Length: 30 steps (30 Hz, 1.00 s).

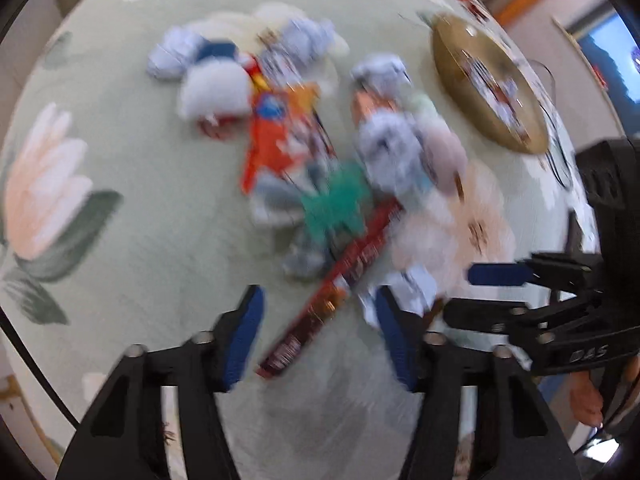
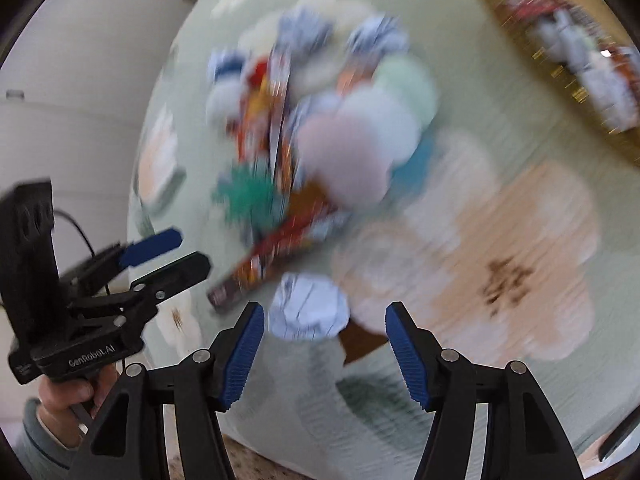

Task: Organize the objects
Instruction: 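Grasp red candy bar with left gripper while right gripper grasps paper ball, then carry red candy bar and paper ball to the plate and release both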

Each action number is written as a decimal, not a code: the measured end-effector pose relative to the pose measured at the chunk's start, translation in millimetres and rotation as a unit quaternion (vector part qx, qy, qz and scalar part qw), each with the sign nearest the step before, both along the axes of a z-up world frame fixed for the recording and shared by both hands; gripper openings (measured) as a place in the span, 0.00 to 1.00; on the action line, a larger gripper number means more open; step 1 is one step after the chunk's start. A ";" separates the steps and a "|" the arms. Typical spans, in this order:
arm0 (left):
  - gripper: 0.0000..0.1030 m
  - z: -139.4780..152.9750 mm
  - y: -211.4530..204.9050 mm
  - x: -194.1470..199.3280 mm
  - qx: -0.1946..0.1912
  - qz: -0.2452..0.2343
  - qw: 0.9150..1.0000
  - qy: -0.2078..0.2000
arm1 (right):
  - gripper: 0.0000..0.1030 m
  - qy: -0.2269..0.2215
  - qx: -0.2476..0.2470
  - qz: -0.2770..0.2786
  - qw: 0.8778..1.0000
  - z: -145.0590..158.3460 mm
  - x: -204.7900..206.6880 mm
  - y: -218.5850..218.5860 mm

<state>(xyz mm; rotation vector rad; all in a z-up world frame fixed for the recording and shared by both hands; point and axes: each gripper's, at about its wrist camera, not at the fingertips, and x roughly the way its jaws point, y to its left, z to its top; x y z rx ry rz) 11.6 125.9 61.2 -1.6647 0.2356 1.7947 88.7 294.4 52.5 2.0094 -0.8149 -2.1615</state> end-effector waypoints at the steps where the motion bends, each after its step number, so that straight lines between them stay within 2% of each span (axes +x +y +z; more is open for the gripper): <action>1: 0.42 -3.4 -1.0 4.0 0.004 -0.003 1.000 -0.005 | 0.60 -0.006 0.003 0.009 1.000 -5.9 2.3 -7.4; 5: 0.40 -16.3 -5.8 12.0 0.001 -0.011 1.000 -0.010 | 0.60 -0.017 0.018 0.012 1.000 -24.3 7.5 -23.5; 10: 0.38 -22.3 -8.9 12.4 0.000 -0.018 1.000 -0.005 | 0.58 -0.019 0.004 0.004 1.000 -46.6 1.0 -35.5; 12: 0.38 -24.0 -8.3 11.0 0.000 -0.022 1.000 -0.007 | 0.42 0.002 0.011 0.005 1.000 -42.8 -0.7 -38.8; 17: 0.38 -38.1 3.2 14.2 -0.004 -0.044 0.999 -0.021 | 0.41 0.019 0.048 0.005 0.999 -20.0 8.7 -31.0; 21: 0.38 -41.1 18.9 24.6 -0.028 -0.064 0.997 0.015 | 0.42 0.005 0.066 -0.029 0.997 -16.1 25.4 -0.1; 24: 0.38 -40.8 33.6 33.2 -0.062 -0.072 0.994 0.047 | 0.42 -0.012 0.083 -0.056 0.995 -21.7 34.2 23.5; 25: 0.35 -39.7 37.2 35.5 -0.063 -0.066 0.995 0.050 | 0.42 -0.016 0.084 -0.066 0.994 -23.3 35.9 30.9; 26: 0.24 -39.1 39.8 37.4 -0.059 -0.063 0.995 0.048 | 0.42 -0.018 0.084 -0.075 0.994 -24.5 38.4 35.8; 30: 0.15 -35.8 44.1 46.3 -0.031 -0.051 0.998 0.027 | 0.42 -0.013 0.078 -0.102 0.992 -22.3 44.4 48.4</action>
